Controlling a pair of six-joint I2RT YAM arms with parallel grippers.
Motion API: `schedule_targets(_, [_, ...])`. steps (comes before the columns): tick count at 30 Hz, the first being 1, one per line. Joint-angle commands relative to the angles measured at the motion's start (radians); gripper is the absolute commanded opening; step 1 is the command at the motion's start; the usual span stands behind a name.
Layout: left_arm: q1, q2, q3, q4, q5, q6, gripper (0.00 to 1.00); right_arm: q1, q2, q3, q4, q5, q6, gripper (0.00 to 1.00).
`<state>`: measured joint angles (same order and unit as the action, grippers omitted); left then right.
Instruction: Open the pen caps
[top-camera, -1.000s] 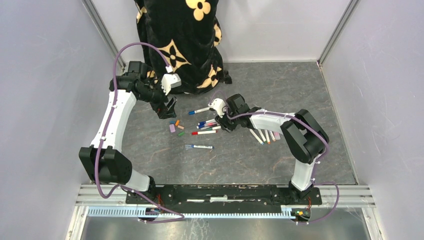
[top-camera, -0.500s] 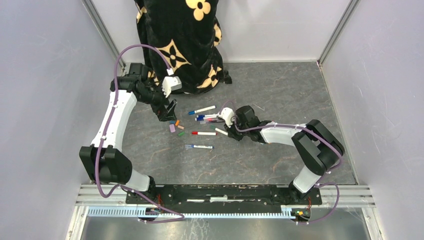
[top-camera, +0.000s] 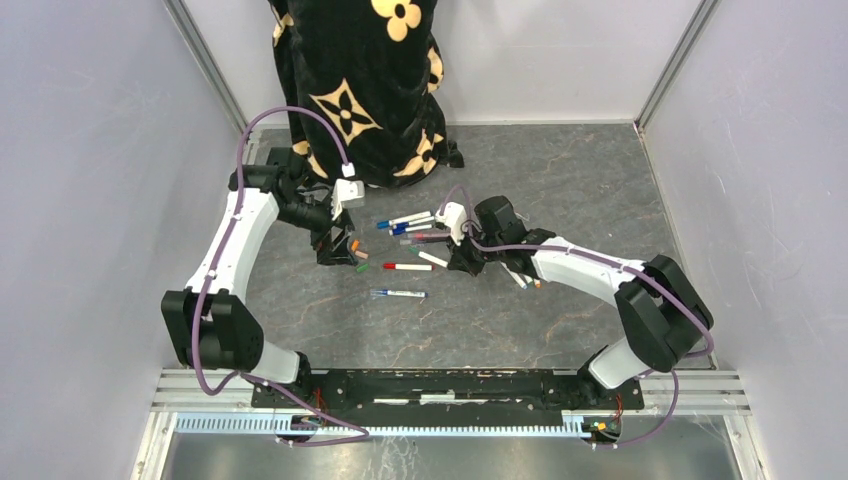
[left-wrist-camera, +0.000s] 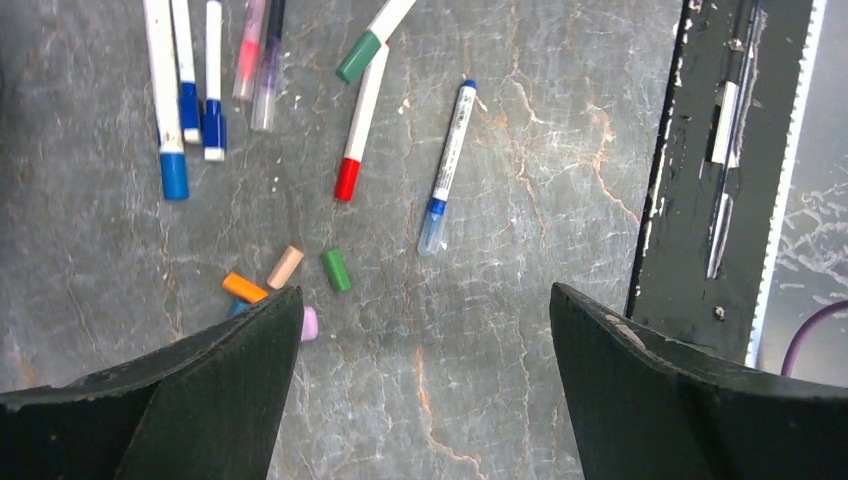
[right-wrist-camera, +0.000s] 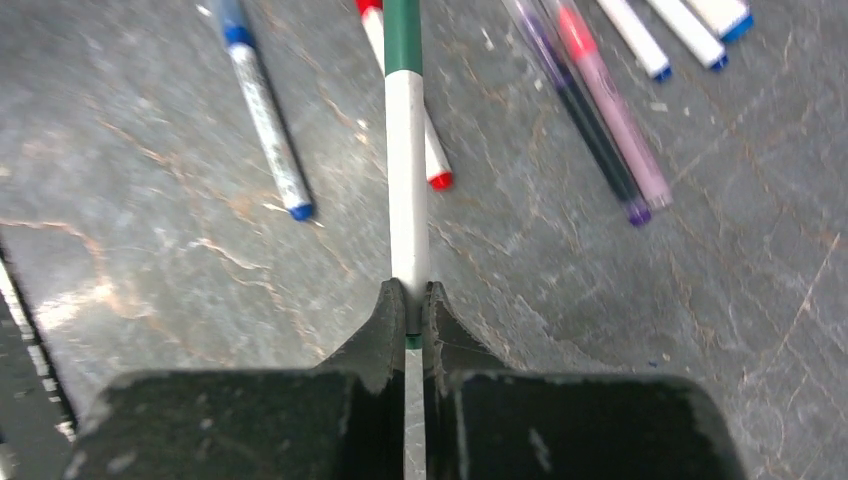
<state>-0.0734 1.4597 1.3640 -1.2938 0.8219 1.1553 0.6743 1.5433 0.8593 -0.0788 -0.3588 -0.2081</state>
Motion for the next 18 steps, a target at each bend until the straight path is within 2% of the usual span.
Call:
schedule_targets(1, [-0.010,-0.001,0.003,-0.067,0.101,0.181,0.97,0.006,-0.043,0.097,-0.074,-0.170,0.034,0.00])
schedule_targets(5, [-0.065,0.025,-0.010,-0.076,0.090,0.212,0.97,0.007,-0.037,0.139,-0.061,-0.316,0.089,0.00])
schedule_targets(10, [-0.155,0.029,-0.031,-0.015,0.051,0.172,0.94,0.006,-0.004,0.190,-0.068,-0.487,0.134,0.00])
schedule_targets(18, [-0.258,0.004,-0.092,0.124,-0.051,0.077,0.89,0.006,0.036,0.218,-0.091,-0.567,0.146,0.00])
